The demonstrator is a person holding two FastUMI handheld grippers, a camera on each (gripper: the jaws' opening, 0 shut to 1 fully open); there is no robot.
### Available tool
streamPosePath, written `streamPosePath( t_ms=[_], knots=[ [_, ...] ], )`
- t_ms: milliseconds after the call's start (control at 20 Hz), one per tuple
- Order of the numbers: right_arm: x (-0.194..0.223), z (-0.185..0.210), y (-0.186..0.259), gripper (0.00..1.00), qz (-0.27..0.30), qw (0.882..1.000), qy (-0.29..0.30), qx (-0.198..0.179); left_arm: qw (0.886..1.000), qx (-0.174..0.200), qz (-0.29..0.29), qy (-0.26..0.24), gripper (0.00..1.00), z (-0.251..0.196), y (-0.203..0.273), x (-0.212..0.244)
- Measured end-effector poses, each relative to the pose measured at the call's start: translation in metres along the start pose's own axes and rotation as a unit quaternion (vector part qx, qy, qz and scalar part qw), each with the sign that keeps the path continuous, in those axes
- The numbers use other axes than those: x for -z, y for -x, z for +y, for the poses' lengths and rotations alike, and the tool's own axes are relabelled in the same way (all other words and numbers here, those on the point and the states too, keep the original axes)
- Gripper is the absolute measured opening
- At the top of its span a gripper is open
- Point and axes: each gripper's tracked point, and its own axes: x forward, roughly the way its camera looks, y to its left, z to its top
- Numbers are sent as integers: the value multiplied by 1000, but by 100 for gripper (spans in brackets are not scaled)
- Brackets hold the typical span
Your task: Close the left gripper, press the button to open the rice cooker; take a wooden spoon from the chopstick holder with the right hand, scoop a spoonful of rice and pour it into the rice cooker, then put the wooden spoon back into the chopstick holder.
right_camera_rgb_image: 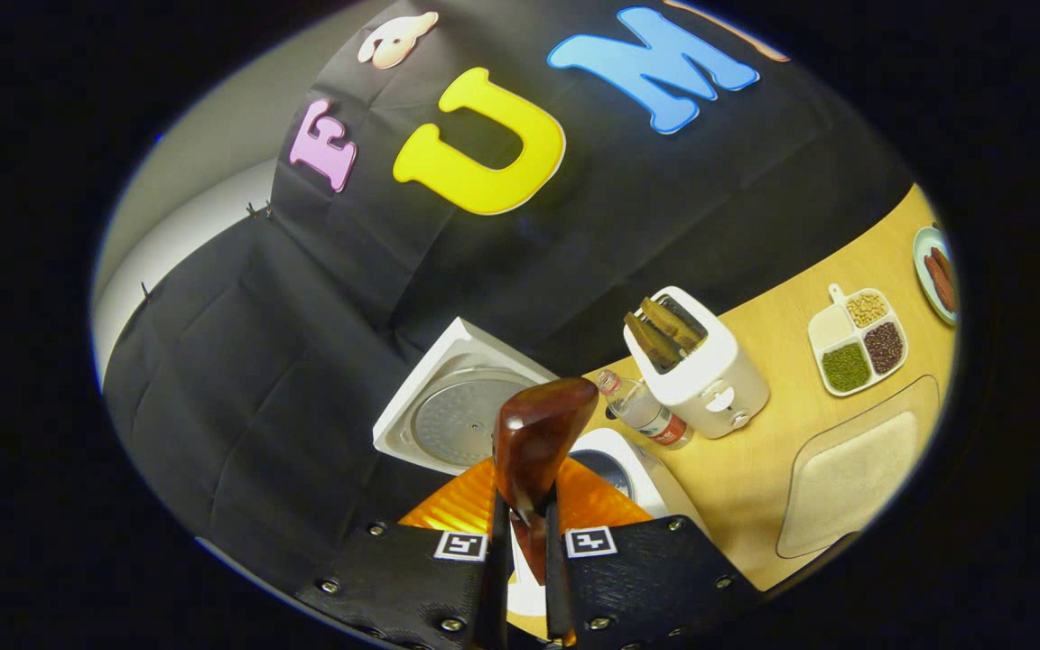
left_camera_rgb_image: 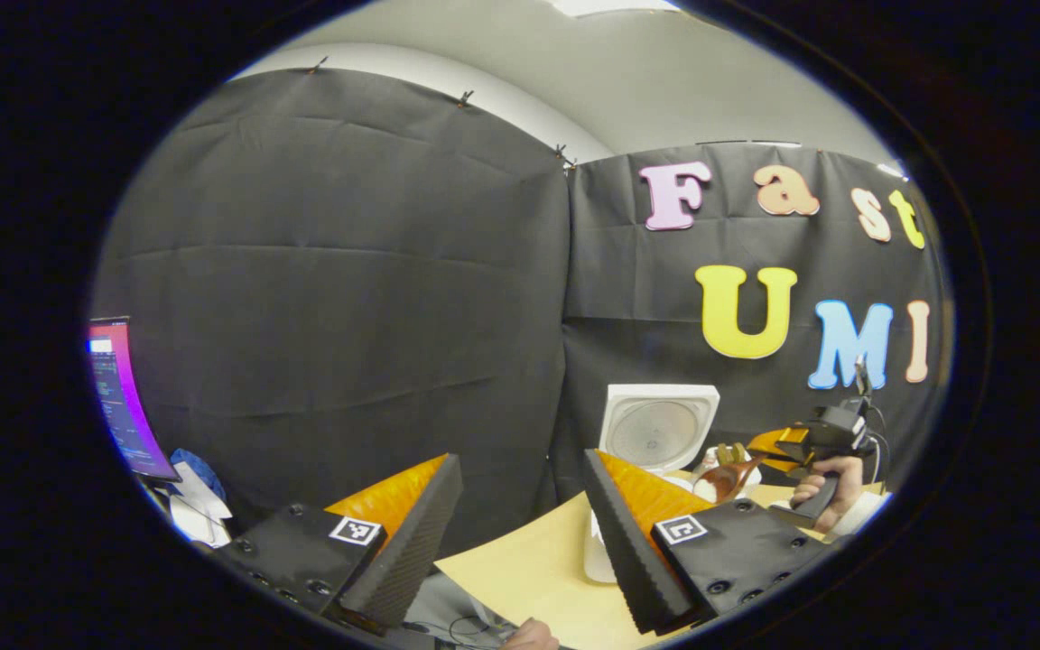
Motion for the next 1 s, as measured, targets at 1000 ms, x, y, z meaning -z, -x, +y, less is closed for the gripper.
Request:
streamPosePath(
  t_ms=[1000],
  knots=[
    [101, 17, -108, 17, 21, 888, 459, 38, 998, -40, 38, 6, 94, 39, -27, 36]
  ],
)
